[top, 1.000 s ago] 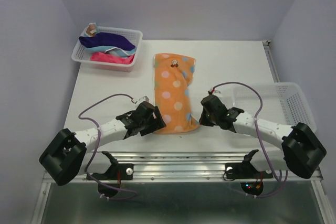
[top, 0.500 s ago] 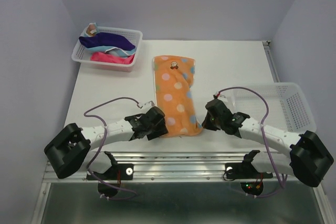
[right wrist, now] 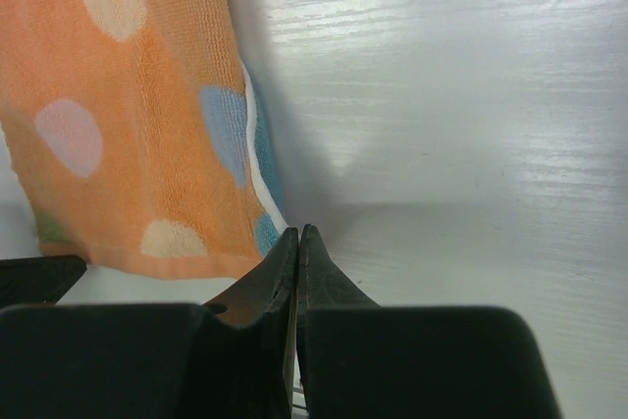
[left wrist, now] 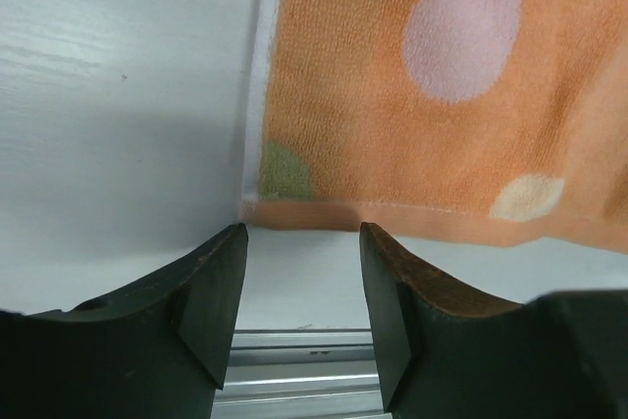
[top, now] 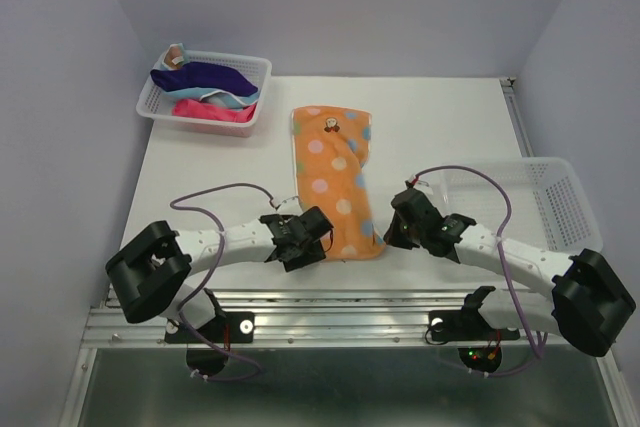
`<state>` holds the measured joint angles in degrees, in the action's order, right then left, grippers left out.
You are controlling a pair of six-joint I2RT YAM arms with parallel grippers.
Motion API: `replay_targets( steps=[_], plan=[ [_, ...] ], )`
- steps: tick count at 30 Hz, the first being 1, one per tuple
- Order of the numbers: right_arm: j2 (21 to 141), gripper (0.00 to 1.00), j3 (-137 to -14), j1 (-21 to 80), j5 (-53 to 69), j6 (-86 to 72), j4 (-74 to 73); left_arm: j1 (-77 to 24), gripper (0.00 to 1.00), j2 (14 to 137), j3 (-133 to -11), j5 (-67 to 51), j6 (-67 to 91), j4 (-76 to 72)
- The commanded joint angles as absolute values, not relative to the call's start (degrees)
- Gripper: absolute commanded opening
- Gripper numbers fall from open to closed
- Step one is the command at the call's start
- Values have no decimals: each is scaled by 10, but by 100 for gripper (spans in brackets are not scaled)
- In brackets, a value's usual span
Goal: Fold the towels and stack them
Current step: Flatten out the crumpled towel
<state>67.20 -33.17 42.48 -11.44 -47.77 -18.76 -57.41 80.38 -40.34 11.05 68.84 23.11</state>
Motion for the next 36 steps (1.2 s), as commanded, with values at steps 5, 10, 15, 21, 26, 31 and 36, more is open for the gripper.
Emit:
replay_targets(
  steps=[5,10,15,21,26,31,36],
  plan=[
    [659,1,-322,431,-113,-469,-166,-571,55,889,-418,170,705,294],
    [644,1,-322,431,-118,-467,-178,-571,12,892,-422,174,696,291],
    [627,1,-332,431,-127,-454,-193,-569,0,887,-436,194,692,310],
    [573,1,-395,431,-74,-455,-286,-571,0,782,-436,214,695,337],
    [508,1,-460,439,-111,-483,-445,-573,0,678,-410,205,683,315],
    [454,1,-350,439,13,-511,-376,-574,0,630,-376,171,675,277],
    [448,1,-288,449,73,-541,-355,-577,0,630,-358,130,665,293]
  ],
)
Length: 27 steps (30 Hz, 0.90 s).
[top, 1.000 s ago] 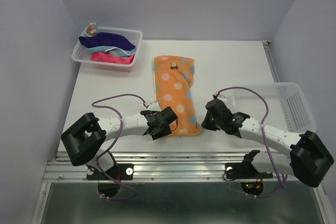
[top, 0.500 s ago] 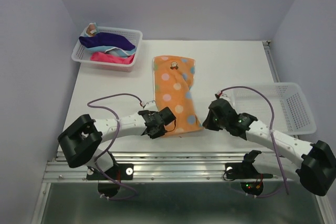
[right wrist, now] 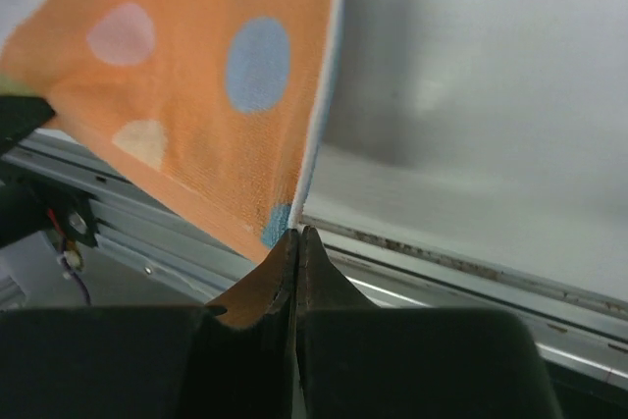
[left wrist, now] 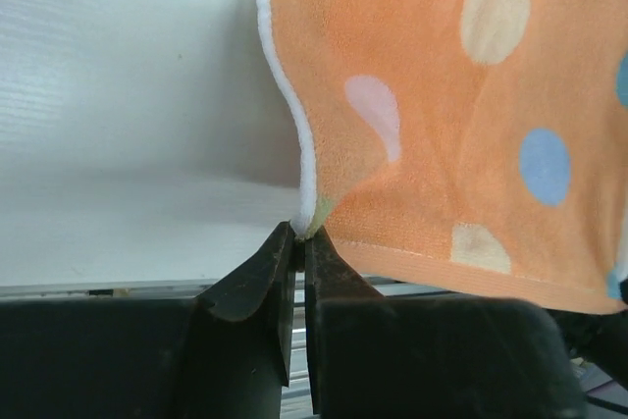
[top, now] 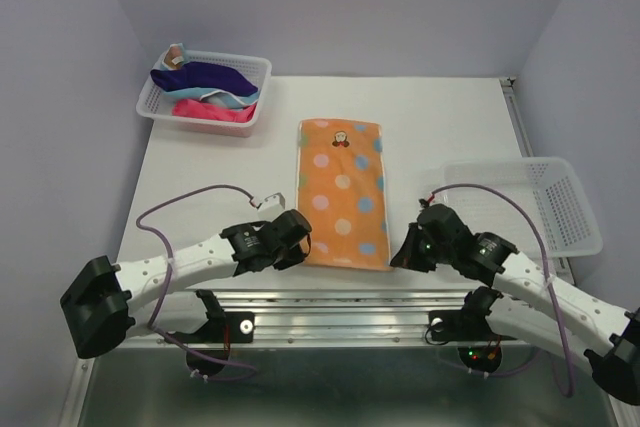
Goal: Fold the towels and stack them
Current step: Flatten out the crumpled towel, then fold the towel
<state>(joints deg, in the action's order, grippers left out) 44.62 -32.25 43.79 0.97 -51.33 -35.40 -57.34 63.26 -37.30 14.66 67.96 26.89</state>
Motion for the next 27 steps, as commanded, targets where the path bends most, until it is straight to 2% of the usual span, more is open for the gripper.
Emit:
replay_targets(
  steps=[1,6,10,17,22,27],
  plan=[
    [444,1,-289,451,56,-542,-367,-580,0,624,-357,128,670,296],
    [456,1,-325,450,-17,-526,-377,-581,0,612,-380,145,664,285],
    [501,1,-372,450,-81,-519,-349,-577,0,637,-443,220,651,302],
    [596,1,-481,448,-276,-493,-291,-473,0,739,-549,259,549,267],
    [699,1,-559,393,-294,-438,-247,-416,0,799,-631,268,497,235],
    [793,1,-613,318,-217,-387,-167,-367,0,881,-722,258,440,209]
  ],
)
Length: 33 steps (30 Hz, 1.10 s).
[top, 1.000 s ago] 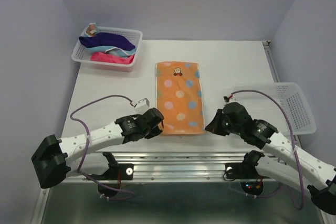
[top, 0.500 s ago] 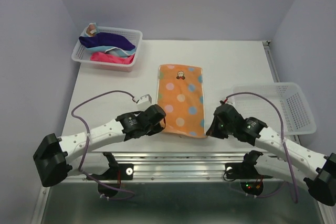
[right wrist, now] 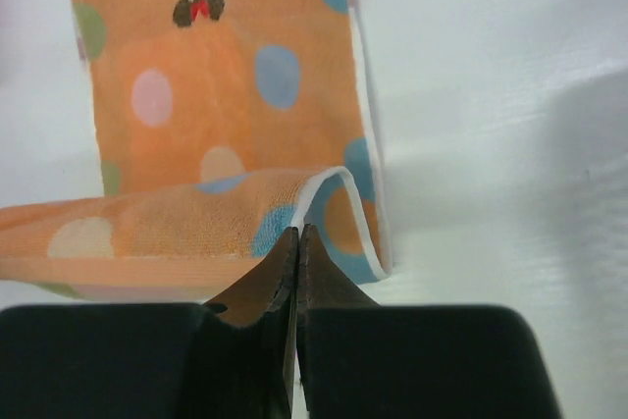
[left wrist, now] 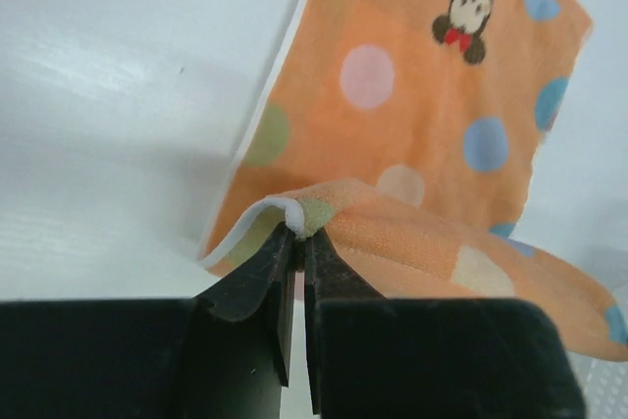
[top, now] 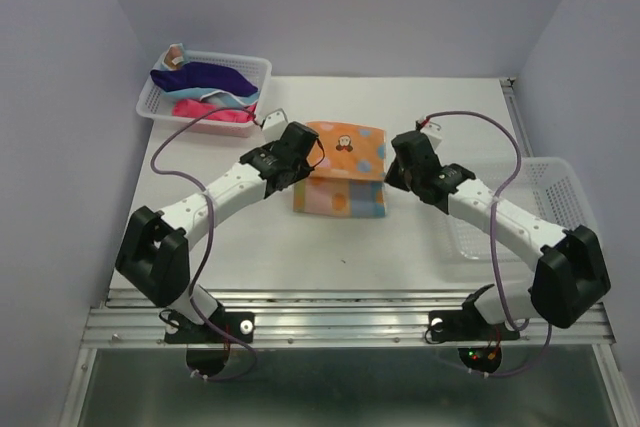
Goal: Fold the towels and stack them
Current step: Fold the towel
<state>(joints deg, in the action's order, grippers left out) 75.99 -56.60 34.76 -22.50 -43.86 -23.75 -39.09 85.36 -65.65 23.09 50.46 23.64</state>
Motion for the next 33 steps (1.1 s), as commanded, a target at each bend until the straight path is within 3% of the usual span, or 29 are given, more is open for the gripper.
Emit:
replay_targets(
  steps=[1,10,33],
  plan=[
    [802,1,-624,308,-221,-382,-162,-363,0,911,-737,253,432,208],
    [911,1,-710,249,-172,-352,-141,-315,0,1051,-869,206,385,210],
    [1070,1,-843,207,-159,-330,-134,-266,0,1208,-1048,142,308,192]
  ],
)
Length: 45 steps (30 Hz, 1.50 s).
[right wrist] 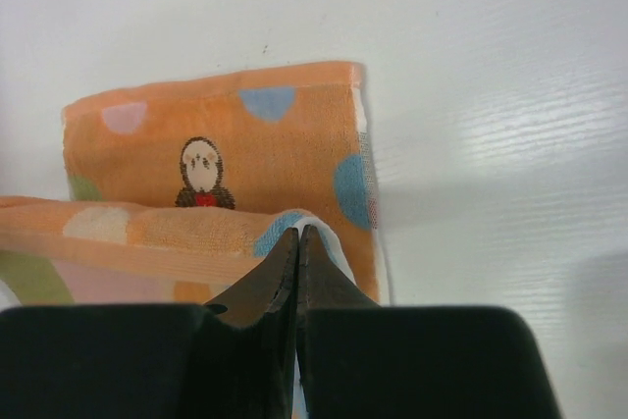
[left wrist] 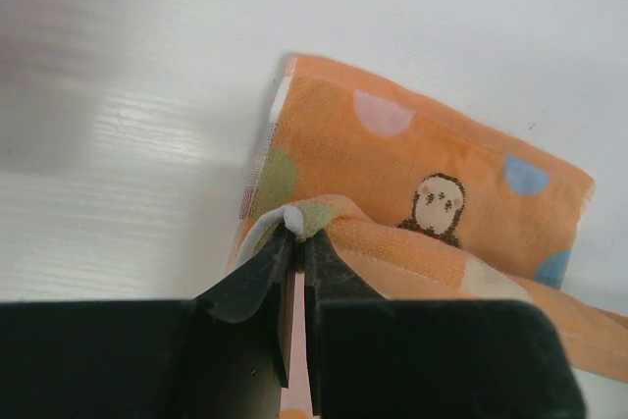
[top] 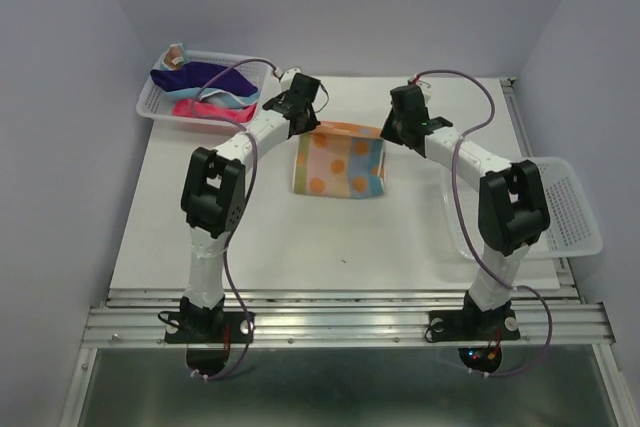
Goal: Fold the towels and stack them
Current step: Fold the towel
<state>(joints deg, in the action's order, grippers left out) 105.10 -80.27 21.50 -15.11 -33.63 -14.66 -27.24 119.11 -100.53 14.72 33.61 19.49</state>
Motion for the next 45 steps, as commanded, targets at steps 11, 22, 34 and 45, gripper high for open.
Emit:
replay_targets(
  steps=[11,22,34,45],
  plan=[
    [1141,1,-906,192,-183,-337,-147,-242,0,1288,-1136,120,294,196],
    [1207,1,-972,175,-186,-337,-137,-229,0,1345,-1194,81,271,179],
    [1269,11,-1014,162,-185,-332,-100,-224,34,1376,-1223,55,255,156],
    [1170,80,-953,163,-45,-275,-129,-226,76,1255,-1142,39,250,142]
  ],
)
